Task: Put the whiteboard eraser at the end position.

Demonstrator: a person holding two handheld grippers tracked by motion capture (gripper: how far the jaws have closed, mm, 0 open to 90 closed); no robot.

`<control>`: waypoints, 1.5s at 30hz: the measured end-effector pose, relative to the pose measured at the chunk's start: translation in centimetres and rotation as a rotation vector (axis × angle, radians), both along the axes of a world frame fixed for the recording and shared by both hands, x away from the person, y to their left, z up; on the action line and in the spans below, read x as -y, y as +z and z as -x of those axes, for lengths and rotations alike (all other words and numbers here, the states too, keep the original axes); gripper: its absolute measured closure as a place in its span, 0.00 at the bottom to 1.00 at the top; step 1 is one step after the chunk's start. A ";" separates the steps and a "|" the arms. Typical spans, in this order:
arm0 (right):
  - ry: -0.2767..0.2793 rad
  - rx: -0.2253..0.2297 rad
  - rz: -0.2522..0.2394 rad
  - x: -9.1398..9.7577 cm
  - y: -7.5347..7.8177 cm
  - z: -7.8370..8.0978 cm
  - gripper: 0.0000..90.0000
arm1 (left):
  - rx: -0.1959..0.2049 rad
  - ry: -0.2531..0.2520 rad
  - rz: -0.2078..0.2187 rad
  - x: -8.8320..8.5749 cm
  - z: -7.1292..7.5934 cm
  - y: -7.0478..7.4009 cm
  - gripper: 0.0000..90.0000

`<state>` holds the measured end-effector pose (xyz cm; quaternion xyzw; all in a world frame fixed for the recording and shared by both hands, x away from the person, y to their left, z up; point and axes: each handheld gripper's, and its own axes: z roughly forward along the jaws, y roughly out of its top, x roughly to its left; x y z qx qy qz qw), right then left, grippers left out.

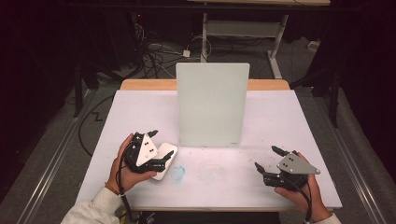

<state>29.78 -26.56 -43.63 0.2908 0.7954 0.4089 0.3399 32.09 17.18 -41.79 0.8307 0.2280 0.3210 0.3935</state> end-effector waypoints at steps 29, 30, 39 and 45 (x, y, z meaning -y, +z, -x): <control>-0.060 0.000 -0.025 1.9 -0.3 0.7 0.21 | -0.039 0.058 -0.004 -3.2 2.1 -3.3 0.19; -0.058 0.001 -0.024 1.9 -0.3 0.8 0.20 | -0.039 0.053 -0.002 -3.1 2.1 -3.3 0.19; -0.056 0.014 -0.015 1.6 -0.1 1.2 0.20 | -0.033 0.038 -0.005 -2.9 2.4 -3.2 0.19; -0.059 0.013 -0.007 1.5 -0.2 1.1 0.20 | -0.034 0.039 0.000 -2.9 2.2 -3.2 0.19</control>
